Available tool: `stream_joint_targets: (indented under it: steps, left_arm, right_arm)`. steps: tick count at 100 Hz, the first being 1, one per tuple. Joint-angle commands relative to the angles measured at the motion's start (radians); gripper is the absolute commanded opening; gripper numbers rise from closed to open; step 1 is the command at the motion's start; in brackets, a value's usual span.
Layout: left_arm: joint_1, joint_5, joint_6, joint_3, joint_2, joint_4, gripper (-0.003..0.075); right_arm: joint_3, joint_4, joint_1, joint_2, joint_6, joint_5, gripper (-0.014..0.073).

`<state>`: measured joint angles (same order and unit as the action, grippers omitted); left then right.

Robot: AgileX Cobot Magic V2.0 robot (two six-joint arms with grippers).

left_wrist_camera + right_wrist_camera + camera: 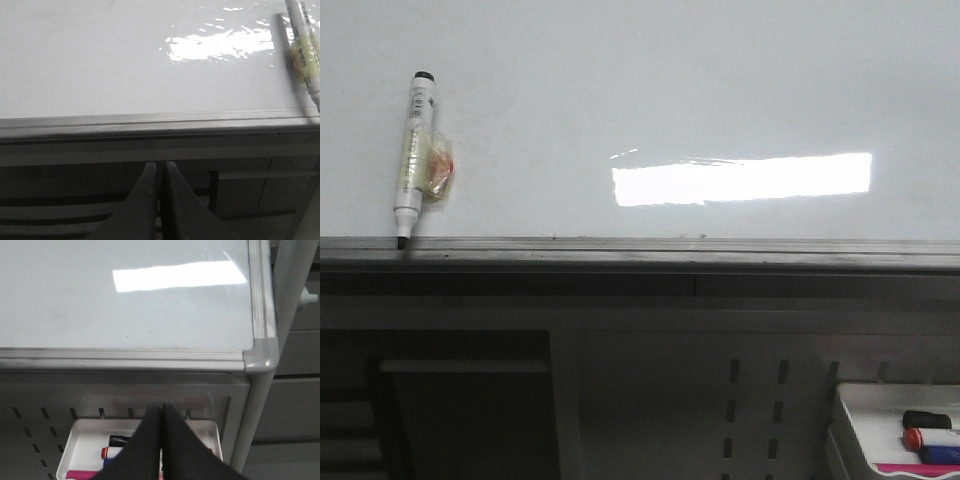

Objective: Write number 4 on whiteboard

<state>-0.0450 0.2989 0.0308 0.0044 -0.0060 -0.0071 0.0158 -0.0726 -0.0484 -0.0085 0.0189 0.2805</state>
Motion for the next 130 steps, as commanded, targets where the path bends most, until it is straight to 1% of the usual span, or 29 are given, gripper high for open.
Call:
stream_joint_targets:
  steps: [1, 10, 22, 44, 51, 57, 65, 73, 79, 91, 99, 108, 121, 130]
  left_arm:
    - [0.002, -0.088, -0.002, 0.034, -0.025, -0.002, -0.0020]
    - [0.002, -0.088, -0.002, 0.034, -0.025, -0.002, -0.0020]
    - [0.002, -0.088, -0.002, 0.034, -0.025, -0.002, -0.0020]
    - [0.002, -0.093, -0.002, 0.034, -0.025, -0.002, -0.0020]
    - [0.002, -0.115, -0.002, 0.034, -0.025, -0.002, -0.0020]
    - [0.002, -0.156, -0.002, 0.034, -0.025, -0.002, -0.0020]
    - [0.002, -0.165, -0.002, 0.032, -0.025, -0.011, -0.0020]
    - [0.002, -0.165, -0.002, 0.031, -0.011, -0.037, -0.0020]
    - [0.002, -0.163, -0.002, 0.023, 0.017, -0.059, -0.0020]
    - [0.002, -0.147, -0.002, -0.023, 0.113, -0.054, -0.0020]
    - [0.002, -0.151, -0.002, -0.063, 0.196, -0.033, -0.0020]
    - [0.002, -0.178, -0.002, -0.103, 0.274, -0.059, -0.0020]
    - [0.002, -0.216, -0.002, -0.131, 0.342, -0.130, -0.0020]
    - [0.002, -0.263, -0.002, -0.131, 0.364, -0.137, -0.0020]
  right_arm:
    - [0.018, -0.001, -0.006, -0.017, -0.001, -0.157, -0.0066]
    - [0.018, -0.001, -0.006, -0.017, -0.001, -0.233, -0.0066]
    - [0.018, -0.001, -0.006, -0.017, -0.001, -0.291, -0.0066]
    - [0.018, -0.001, -0.006, -0.017, -0.001, -0.289, -0.0066]
    - [0.018, -0.001, -0.006, -0.017, -0.001, -0.289, -0.0066]
    - [0.018, 0.011, -0.006, -0.017, -0.001, -0.280, -0.0066]
    - [0.007, 0.030, -0.006, -0.017, -0.001, -0.246, -0.0066]
    - [-0.017, 0.105, -0.006, -0.005, -0.001, -0.200, -0.0066]
    - [-0.037, 0.137, -0.006, 0.016, -0.001, -0.182, -0.0066]
    - [-0.084, 0.178, -0.006, 0.097, -0.001, -0.175, -0.0066]
    - [-0.147, 0.180, -0.006, 0.169, -0.001, -0.090, -0.0066]
    - [-0.231, 0.180, -0.006, 0.269, -0.001, -0.001, -0.0066]
    - [-0.290, 0.180, -0.006, 0.363, -0.001, -0.013, -0.0066]
    - [-0.295, 0.180, -0.006, 0.392, -0.001, -0.055, -0.0066]
